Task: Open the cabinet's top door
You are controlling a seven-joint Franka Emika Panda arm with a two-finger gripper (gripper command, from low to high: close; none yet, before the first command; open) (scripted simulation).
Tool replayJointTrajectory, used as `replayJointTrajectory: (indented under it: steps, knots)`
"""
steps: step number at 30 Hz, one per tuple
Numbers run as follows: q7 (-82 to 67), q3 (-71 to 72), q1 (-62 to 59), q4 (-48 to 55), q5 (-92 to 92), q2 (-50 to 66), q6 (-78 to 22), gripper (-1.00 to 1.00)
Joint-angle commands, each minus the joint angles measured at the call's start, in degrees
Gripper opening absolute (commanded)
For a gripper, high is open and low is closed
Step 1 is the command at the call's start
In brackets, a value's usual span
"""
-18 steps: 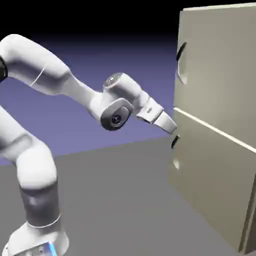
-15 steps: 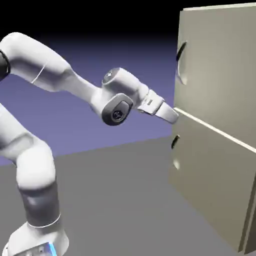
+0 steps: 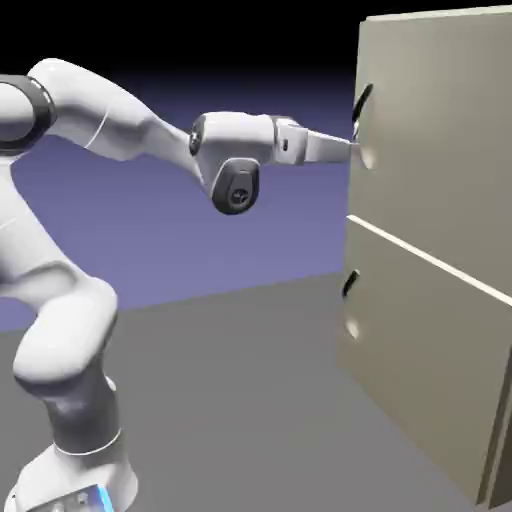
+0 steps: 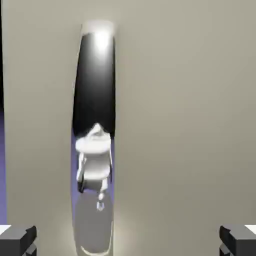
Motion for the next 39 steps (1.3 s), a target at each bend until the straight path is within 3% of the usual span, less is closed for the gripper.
replayJointTrajectory:
  steps: [1, 8, 9, 21, 30, 39]
  knots:
    - [-0.3, 1.5, -0.9, 0.7, 1.1, 0.2, 1.3, 0.00]
    - [-8.3, 8.5, -7.6, 9.9, 4.0, 10.9, 3.8, 0.00]
    - [-8.3, 8.5, -7.6, 9.9, 4.0, 10.9, 3.8, -1.00]
    - [8.6, -14.4, 10.5, -1.2, -17.3, 3.7, 2.8, -1.00]
    - [-3.6, -28.3, 29.2, -0.9, -8.7, 5.8, 4.6, -1.00]
    - [-4.5, -45.6, 46.4, -7.7, -15.5, -1.4, 3.7, -1.00]
